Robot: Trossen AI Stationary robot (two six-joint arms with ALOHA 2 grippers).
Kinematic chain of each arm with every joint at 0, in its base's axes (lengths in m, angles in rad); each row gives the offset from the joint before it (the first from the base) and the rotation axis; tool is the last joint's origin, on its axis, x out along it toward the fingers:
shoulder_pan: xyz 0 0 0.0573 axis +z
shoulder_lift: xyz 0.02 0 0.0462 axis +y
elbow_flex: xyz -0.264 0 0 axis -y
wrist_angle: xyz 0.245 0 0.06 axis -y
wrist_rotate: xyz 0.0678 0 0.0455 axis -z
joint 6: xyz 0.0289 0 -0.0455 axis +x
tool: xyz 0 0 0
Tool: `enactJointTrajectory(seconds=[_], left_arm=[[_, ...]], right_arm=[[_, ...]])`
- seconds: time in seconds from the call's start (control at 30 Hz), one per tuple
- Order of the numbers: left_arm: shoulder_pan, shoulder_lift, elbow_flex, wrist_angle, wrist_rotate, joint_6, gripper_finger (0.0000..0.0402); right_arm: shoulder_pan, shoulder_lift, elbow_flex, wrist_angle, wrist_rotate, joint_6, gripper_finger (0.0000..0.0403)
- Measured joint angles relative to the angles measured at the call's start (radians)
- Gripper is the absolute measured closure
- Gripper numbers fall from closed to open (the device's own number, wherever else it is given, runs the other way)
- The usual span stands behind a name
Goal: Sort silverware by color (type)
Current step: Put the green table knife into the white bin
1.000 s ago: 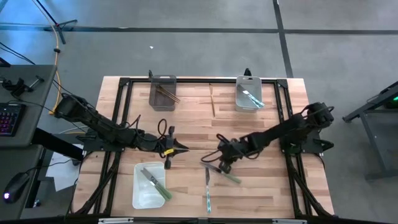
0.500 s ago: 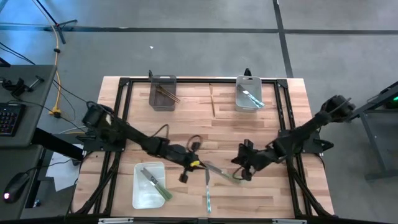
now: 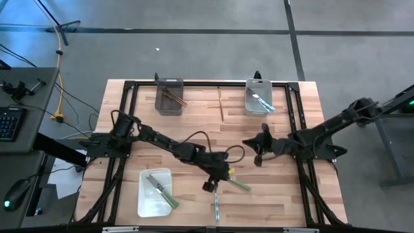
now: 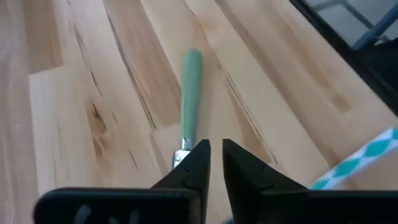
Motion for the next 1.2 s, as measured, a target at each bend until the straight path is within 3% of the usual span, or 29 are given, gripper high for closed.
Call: enactJointTrajectory(seconds=[0.17,0.37,0.77,0.9,1.2], left_arm=[[0.004,0.076,0.098,-0.049,0.000,0.016,0.0326],[0.020,0.100,0.128,-0.059,0.001,0.013,0.0288],[0.019,0.128,0.126,-0.019,-0.001,-0.014,0.0277],[0.019,0.152,0.136,0.007,0.000,-0.014,0.0277],[0.017,0.259,0.289,-0.116,-0.004,-0.004,0.0277]], right_arm=[[-0.146,-0.063,0.000,0.020,-0.114,-0.128,0.0403],[-0.338,-0.075,0.000,0.090,-0.281,-0.228,0.0403],[-0.648,-0.068,0.000,0.167,-0.516,-0.323,0.0403],[-0.715,-0.068,0.000,0.196,-0.603,-0.321,0.0403],[-0.744,-0.068,0.000,0.211,-0.620,-0.322,0.0403]])
